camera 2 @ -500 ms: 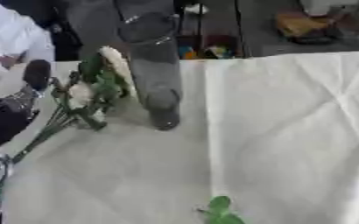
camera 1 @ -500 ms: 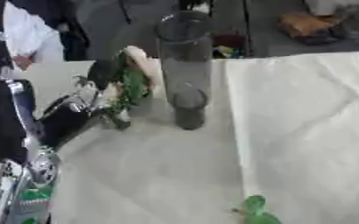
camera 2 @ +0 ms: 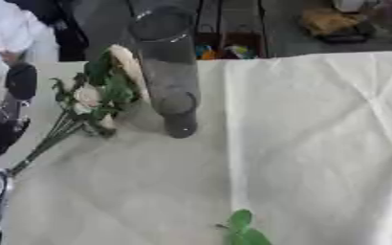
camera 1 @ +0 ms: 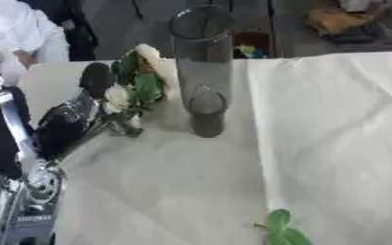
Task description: Arrange flowers into the vase.
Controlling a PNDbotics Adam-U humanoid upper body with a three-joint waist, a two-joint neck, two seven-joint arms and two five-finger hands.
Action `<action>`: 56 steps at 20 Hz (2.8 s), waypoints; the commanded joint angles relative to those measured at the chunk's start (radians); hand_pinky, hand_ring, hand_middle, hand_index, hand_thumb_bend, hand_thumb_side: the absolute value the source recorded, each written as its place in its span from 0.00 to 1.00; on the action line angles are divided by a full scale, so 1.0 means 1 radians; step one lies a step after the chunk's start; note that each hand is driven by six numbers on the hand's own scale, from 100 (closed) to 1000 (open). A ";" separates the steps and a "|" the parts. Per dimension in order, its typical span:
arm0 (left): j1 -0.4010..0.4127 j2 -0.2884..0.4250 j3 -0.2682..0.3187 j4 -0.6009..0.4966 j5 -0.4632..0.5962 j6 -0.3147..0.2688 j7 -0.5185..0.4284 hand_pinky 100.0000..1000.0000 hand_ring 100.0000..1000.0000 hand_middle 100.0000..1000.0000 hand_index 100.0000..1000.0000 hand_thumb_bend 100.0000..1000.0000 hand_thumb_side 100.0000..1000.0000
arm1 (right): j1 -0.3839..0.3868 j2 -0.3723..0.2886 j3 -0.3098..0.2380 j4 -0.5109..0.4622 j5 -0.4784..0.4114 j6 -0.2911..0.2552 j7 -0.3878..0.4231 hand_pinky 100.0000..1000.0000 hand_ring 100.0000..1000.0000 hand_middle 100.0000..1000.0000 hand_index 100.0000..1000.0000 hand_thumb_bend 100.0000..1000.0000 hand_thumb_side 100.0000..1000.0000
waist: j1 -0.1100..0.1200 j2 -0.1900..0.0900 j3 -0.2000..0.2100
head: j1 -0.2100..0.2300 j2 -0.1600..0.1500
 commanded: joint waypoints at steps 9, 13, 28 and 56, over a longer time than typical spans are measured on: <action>0.008 0.209 -0.040 0.002 0.128 0.080 -0.116 0.87 0.99 0.94 0.96 0.68 0.91 | 0.012 -0.030 -0.001 -0.018 0.003 0.007 -0.001 0.61 0.74 0.65 0.80 0.00 1.00 | 0.019 -0.027 0.016 | -0.004 0.003; 0.015 0.298 -0.126 0.072 0.144 0.120 -0.171 0.87 0.98 0.94 0.97 0.71 0.93 | 0.022 -0.041 0.001 -0.018 0.006 0.009 0.001 0.62 0.74 0.65 0.80 0.00 1.00 | 0.034 -0.033 0.018 | -0.014 0.005; 0.021 0.617 -0.252 0.184 0.326 0.235 -0.367 0.89 1.00 0.96 1.00 0.69 0.91 | 0.027 -0.040 0.010 -0.018 -0.001 0.008 0.010 0.62 0.74 0.64 0.80 0.00 1.00 | 0.036 -0.038 0.002 | -0.011 0.007; -0.105 0.905 -0.136 0.142 0.765 0.579 -0.844 0.94 1.00 0.99 1.00 0.86 0.70 | 0.018 -0.018 0.024 -0.018 -0.025 -0.002 0.030 0.62 0.74 0.64 0.80 0.00 1.00 | 0.004 -0.037 -0.046 | 0.047 -0.017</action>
